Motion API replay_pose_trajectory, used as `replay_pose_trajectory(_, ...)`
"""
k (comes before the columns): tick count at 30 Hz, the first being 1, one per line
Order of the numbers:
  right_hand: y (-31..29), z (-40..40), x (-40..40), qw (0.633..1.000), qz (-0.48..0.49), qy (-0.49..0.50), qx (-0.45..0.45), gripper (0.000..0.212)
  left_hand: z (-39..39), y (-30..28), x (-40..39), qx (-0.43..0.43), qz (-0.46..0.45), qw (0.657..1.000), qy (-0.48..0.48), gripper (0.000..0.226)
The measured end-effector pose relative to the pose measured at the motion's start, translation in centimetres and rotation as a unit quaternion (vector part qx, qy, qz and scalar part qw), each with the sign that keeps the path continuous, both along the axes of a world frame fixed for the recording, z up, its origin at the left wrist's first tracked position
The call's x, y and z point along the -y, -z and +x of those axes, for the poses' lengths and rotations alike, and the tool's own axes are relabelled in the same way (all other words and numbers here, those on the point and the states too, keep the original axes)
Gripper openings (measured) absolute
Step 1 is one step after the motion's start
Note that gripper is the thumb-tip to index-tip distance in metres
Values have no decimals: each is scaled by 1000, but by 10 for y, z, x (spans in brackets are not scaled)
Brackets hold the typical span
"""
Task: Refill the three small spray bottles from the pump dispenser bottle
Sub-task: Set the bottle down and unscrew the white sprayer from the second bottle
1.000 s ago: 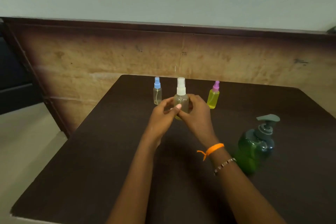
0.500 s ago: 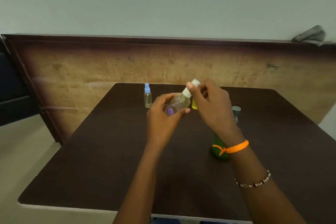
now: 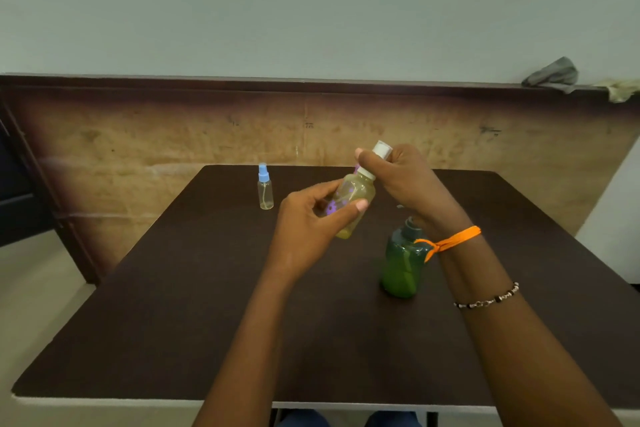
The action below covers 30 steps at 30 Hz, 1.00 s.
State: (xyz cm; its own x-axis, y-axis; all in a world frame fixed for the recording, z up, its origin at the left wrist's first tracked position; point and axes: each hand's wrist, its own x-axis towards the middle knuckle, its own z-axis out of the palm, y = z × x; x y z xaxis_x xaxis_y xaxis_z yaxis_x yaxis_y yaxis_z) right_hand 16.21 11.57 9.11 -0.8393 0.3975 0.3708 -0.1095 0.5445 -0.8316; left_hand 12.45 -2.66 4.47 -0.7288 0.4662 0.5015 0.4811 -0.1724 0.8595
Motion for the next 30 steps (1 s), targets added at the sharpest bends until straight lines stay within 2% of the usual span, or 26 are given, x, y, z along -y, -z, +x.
replay_pose_trajectory(3, -6, 9, -7, 996, 14, -85, 0, 52, 3, 3, -2, 112, 32, 985, 128, 20)
replay_pose_trajectory(5, -9, 14, -9, 985, -1, -174, -2, 53, 6, 4, 1, 220, 46, 940, 256, 36)
replay_pose_trajectory(7, -12, 16, -10, 972, -17, -235, 10, 52, 9, 5, 3, 273, 57, 905, 323, 48)
replay_pose_trajectory(8, -13, 16, -12, 969, -22, -247, 14, 46, 9, 6, 1, 267, 57, 911, 310, 46)
replay_pose_trajectory(9, -13, 16, -15, 969, -21, -246, 12, 41, 9, 5, -1, 235, 47, 935, 261, 40)
replay_pose_trajectory(11, -13, 15, -22, 981, 21, -193, 9, 36, 7, 2, -6, 109, 6, 990, 91, 34)
replay_pose_trajectory(12, -12, 13, -27, 986, 53, -156, 10, 41, 6, 2, -8, 20, -18, 1000, -5, 35)
replay_pose_trajectory(13, -12, 13, -30, 989, 81, -124, 12, 44, 5, 2, -8, -60, -38, 994, -80, 37)
replay_pose_trajectory(14, -11, 12, -31, 990, 92, -102, 9, 41, 4, 2, -8, -109, -47, 986, -118, 39)
replay_pose_trajectory(15, -11, 12, -31, 991, 87, -99, 3, 38, 4, 1, -8, -119, -52, 984, -121, 39)
replay_pose_trajectory(18, -12, 15, -35, 987, 50, -151, -12, 38, 11, -2, -8, 6, -37, 999, 15, 28)
replay_pose_trajectory(21, -15, 21, -40, 976, 43, -213, 5, 31, 14, -6, -4, 160, -10, 973, 164, 29)
replay_pose_trajectory(23, -17, 25, -44, 965, 43, -257, 14, 25, 11, -4, -1, 198, -18, 955, 219, 34)
replay_pose_trajectory(27, -16, 30, -53, 947, 28, -317, 35, 11, 6, 5, 0, 233, -20, 926, 297, 62)
replay_pose_trajectory(30, -17, 33, -58, 939, 32, -339, 56, 17, 4, 9, -1, 260, -19, 909, 326, 64)
